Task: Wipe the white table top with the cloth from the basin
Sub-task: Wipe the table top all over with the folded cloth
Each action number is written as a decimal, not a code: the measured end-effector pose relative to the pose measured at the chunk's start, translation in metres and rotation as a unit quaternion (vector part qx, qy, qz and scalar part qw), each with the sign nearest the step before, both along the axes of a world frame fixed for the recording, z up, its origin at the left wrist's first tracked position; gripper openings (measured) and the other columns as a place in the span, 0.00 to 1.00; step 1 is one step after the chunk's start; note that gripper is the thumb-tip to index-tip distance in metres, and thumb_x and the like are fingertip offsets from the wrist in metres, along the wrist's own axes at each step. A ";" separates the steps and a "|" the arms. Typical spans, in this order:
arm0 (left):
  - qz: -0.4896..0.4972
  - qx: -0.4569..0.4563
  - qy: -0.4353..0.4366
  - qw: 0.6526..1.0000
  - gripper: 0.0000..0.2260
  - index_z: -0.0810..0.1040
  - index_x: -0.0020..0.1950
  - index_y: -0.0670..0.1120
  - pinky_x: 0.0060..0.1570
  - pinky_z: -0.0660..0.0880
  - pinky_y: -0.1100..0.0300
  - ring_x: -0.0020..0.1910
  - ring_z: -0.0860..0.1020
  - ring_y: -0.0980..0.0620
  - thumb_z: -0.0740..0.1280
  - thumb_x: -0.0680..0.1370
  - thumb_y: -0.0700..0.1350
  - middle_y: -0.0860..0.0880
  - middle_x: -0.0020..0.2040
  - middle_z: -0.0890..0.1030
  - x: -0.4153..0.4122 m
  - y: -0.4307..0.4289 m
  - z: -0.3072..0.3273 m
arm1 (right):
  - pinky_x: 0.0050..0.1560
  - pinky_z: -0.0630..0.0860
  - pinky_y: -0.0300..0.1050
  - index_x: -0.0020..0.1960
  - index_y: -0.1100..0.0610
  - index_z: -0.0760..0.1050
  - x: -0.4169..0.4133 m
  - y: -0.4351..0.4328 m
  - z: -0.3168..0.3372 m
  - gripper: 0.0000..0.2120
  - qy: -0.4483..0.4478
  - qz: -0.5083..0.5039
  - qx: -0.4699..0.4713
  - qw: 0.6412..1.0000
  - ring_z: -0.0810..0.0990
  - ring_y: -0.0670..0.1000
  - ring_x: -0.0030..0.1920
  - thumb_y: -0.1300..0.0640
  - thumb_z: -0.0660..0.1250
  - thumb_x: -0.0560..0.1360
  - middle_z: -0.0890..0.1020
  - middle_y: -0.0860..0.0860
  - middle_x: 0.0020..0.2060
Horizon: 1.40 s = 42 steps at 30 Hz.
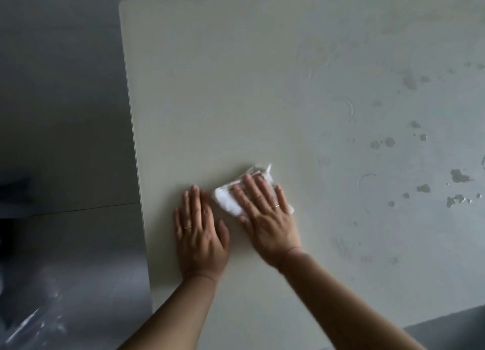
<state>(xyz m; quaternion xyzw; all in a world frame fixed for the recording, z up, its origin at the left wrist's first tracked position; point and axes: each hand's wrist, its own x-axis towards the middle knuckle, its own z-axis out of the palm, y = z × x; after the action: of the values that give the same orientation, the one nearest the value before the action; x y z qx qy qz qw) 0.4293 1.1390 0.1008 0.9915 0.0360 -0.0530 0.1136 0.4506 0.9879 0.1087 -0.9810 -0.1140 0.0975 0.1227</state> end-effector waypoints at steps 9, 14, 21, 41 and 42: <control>0.001 -0.014 -0.011 1.000 0.27 0.62 0.74 0.38 0.72 0.55 0.45 0.74 0.61 0.41 0.53 0.76 0.48 0.40 0.75 0.62 0.002 -0.001 0.000 | 0.74 0.39 0.53 0.77 0.48 0.48 -0.013 0.009 0.003 0.30 0.026 -0.268 -0.005 0.963 0.40 0.51 0.76 0.41 0.42 0.77 0.49 0.51 0.77; 0.002 -0.032 -0.020 0.999 0.28 0.63 0.74 0.38 0.72 0.56 0.44 0.74 0.60 0.40 0.51 0.75 0.45 0.39 0.75 0.62 0.001 0.000 0.001 | 0.74 0.48 0.55 0.77 0.48 0.52 -0.059 0.010 0.001 0.26 0.004 -0.003 0.012 1.000 0.48 0.52 0.77 0.43 0.48 0.80 0.53 0.50 0.76; -0.006 -0.029 -0.037 0.999 0.26 0.63 0.74 0.39 0.72 0.55 0.44 0.75 0.59 0.40 0.50 0.77 0.46 0.40 0.76 0.61 -0.001 0.001 -0.003 | 0.74 0.37 0.50 0.76 0.46 0.46 -0.054 -0.043 0.006 0.27 0.029 -0.253 -0.022 0.967 0.39 0.50 0.76 0.43 0.47 0.79 0.45 0.48 0.77; -0.013 -0.014 -0.044 0.999 0.27 0.62 0.75 0.41 0.71 0.56 0.44 0.75 0.60 0.41 0.52 0.78 0.52 0.41 0.76 0.60 -0.117 0.000 -0.005 | 0.74 0.35 0.54 0.72 0.46 0.60 -0.129 -0.057 0.014 0.26 0.017 -0.183 -0.035 0.982 0.55 0.53 0.74 0.41 0.54 0.76 0.63 0.50 0.72; -0.012 -0.015 -0.043 0.999 0.27 0.61 0.75 0.42 0.71 0.56 0.44 0.75 0.60 0.41 0.52 0.78 0.52 0.42 0.76 0.60 -0.117 0.000 -0.006 | 0.74 0.35 0.54 0.72 0.46 0.61 -0.126 -0.056 0.014 0.26 0.015 -0.179 -0.039 0.983 0.55 0.54 0.74 0.40 0.54 0.76 0.63 0.51 0.72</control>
<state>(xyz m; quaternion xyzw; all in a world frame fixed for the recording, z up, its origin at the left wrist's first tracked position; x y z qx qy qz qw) 0.3118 1.1394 0.0948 0.9914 0.0185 -0.0119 0.1291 0.3245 0.9318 0.1227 -0.9881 0.0696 0.0927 0.1012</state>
